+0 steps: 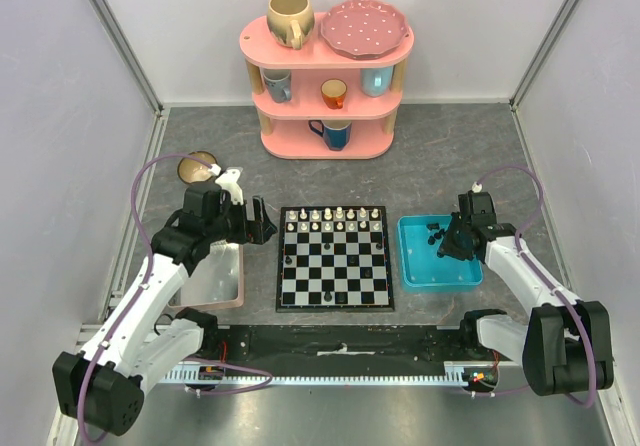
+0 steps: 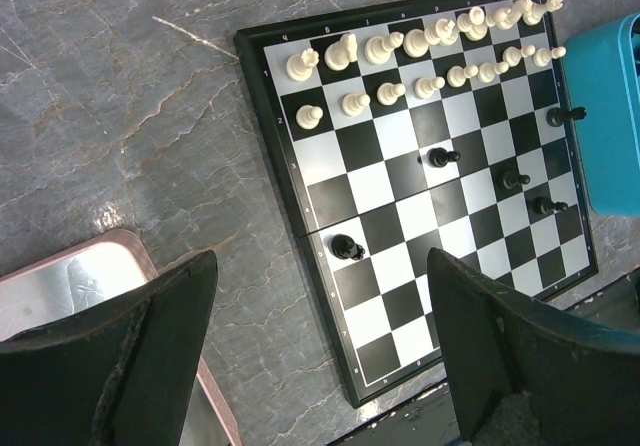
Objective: Set up the chess pieces on the board
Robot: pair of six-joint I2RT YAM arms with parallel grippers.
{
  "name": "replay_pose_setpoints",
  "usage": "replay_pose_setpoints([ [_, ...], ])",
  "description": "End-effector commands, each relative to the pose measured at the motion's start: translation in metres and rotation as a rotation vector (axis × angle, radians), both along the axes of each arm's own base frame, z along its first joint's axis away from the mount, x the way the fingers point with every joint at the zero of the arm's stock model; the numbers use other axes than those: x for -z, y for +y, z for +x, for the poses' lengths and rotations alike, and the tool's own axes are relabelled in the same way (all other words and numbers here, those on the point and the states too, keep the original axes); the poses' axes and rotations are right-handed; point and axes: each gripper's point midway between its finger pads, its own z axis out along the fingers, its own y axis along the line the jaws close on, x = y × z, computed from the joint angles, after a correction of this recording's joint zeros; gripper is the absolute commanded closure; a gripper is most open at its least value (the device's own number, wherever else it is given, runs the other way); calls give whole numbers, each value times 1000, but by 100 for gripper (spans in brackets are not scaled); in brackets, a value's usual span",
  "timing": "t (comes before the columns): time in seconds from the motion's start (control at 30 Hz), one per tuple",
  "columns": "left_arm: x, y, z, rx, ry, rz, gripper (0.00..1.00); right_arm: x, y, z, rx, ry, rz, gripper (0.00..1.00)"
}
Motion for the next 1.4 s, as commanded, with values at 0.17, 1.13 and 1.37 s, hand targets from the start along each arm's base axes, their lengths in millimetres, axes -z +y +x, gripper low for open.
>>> replay_pose_setpoints([
  [0.17, 0, -6, -1, 20, 6, -20, 9, -5, 2, 3, -8, -25, 9, 84],
  [1.13, -17, -1, -3, 19, -74, -5, 9, -112, 79, 9, -234, -148, 38, 93],
  [1.37, -4, -6, -2, 37, -30, 28, 9, -115, 125, 0, -340, -119, 67, 94],
])
